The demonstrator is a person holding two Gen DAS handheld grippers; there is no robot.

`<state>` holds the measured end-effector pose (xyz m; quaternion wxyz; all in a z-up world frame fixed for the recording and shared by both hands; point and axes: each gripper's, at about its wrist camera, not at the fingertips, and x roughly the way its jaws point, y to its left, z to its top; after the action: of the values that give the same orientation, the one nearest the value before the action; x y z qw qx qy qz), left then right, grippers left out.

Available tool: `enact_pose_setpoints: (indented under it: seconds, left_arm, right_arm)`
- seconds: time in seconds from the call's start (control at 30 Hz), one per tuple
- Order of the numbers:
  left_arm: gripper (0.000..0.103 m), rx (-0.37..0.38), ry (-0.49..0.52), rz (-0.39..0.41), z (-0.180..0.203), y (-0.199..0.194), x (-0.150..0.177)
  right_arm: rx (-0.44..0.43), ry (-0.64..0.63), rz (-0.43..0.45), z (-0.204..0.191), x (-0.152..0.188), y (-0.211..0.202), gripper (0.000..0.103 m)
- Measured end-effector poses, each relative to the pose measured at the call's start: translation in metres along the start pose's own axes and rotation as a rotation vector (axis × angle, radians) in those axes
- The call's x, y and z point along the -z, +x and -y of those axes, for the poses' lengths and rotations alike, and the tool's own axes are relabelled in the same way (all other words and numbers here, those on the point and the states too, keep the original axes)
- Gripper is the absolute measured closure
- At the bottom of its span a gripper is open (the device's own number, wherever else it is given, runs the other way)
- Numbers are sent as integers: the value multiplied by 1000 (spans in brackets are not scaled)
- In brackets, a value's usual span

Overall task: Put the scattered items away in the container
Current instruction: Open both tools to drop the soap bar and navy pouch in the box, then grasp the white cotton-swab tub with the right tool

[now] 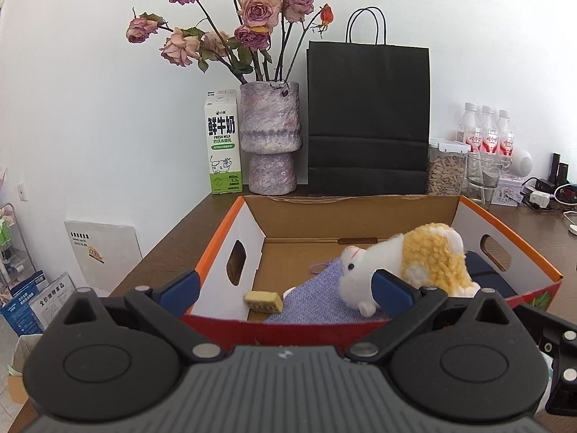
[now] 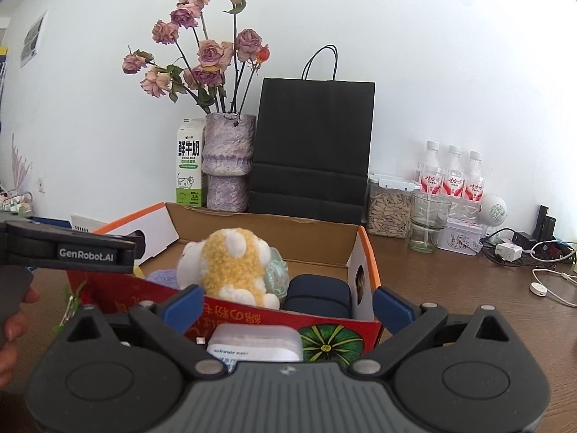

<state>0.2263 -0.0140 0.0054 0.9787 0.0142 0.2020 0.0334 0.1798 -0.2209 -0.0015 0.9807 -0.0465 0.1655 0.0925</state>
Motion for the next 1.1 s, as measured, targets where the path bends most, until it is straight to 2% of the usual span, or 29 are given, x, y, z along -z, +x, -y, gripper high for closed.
enact_pose_setpoints:
  seconds: [0.33, 0.53, 0.7, 0.83, 1.1]
  left_arm:
    - [0, 58, 66, -102, 12, -37, 25]
    - [0, 37, 77, -132, 11, -47, 34]
    - [0, 9, 70, -147, -2, -53, 39]
    - [0, -14, 49, -172, -14, -52, 40]
    - [0, -21, 36, -181, -26, -54, 42]
  right_arm:
    - [-10, 10, -88, 1, 12, -38, 3]
    - [-17, 11, -123, -1, 18, -45, 3]
    - [-31, -7, -162, -12, 19, -34, 3]
    - [3, -16, -188, -23, 16, -16, 4]
    - [61, -10, -244, -25, 19, 10, 18]
